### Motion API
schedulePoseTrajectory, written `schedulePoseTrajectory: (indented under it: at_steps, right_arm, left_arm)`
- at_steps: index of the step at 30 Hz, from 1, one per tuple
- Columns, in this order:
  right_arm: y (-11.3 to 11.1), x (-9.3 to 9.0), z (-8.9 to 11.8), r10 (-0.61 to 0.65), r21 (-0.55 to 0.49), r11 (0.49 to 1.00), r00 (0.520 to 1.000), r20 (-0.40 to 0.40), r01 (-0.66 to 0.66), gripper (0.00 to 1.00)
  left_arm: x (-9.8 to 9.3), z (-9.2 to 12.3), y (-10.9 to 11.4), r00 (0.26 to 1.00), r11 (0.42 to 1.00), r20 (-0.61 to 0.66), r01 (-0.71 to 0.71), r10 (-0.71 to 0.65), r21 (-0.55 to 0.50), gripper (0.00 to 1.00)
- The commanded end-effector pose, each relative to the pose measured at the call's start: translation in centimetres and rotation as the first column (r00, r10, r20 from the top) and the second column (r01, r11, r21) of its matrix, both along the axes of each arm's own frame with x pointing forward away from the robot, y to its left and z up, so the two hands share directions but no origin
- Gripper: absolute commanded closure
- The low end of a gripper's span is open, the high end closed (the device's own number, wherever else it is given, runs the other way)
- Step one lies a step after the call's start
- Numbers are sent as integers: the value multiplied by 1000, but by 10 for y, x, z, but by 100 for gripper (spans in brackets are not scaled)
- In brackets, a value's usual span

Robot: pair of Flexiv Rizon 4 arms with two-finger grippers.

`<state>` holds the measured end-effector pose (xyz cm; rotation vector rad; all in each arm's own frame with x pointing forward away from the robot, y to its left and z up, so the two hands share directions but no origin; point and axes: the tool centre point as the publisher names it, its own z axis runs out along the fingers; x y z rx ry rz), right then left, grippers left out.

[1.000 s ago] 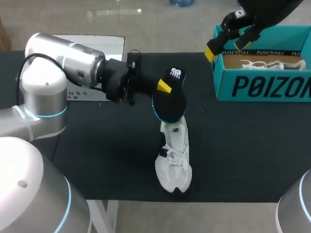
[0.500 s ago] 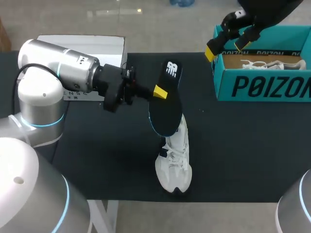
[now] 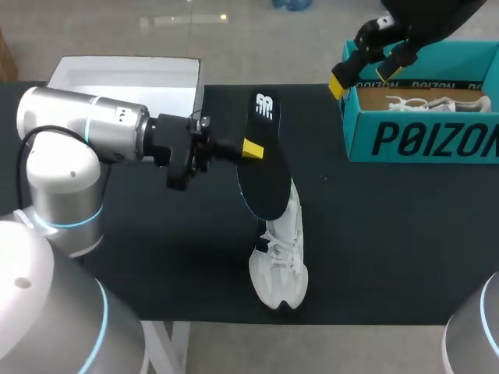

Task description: Take the shoe out of the shoebox, open the shoe tongue, remove and reinsert the insole, then place the shoe into the shoebox

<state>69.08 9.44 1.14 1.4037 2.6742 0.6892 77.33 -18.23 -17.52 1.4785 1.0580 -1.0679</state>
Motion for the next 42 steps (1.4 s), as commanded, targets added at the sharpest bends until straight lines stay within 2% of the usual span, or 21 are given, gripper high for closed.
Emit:
schedulePoseTrajectory:
  at_steps: [1,11,36,40,42]
  right_arm:
    - [2,2,0,0,-3,1000,1000,-4,0,0]
    - [2,2,0,0,-3,1000,1000,-4,0,0]
    - [2,2,0,0,-3,1000,1000,-4,0,0]
    - [-9,0,-12,-3,159,987,1000,17,1,0]
    - [-15,-2,-21,-12,271,963,999,38,1,0]
  left_arm:
    - [6,-8,-3,1000,1000,-2,22,-22,19,100]
    - [20,-3,-9,998,997,11,56,-57,47,100]
    - [21,-3,-9,998,996,-9,65,-64,66,100]
    - [21,-3,-9,998,996,-9,65,-64,66,100]
    - [21,-3,-9,998,996,-9,65,-64,66,100]
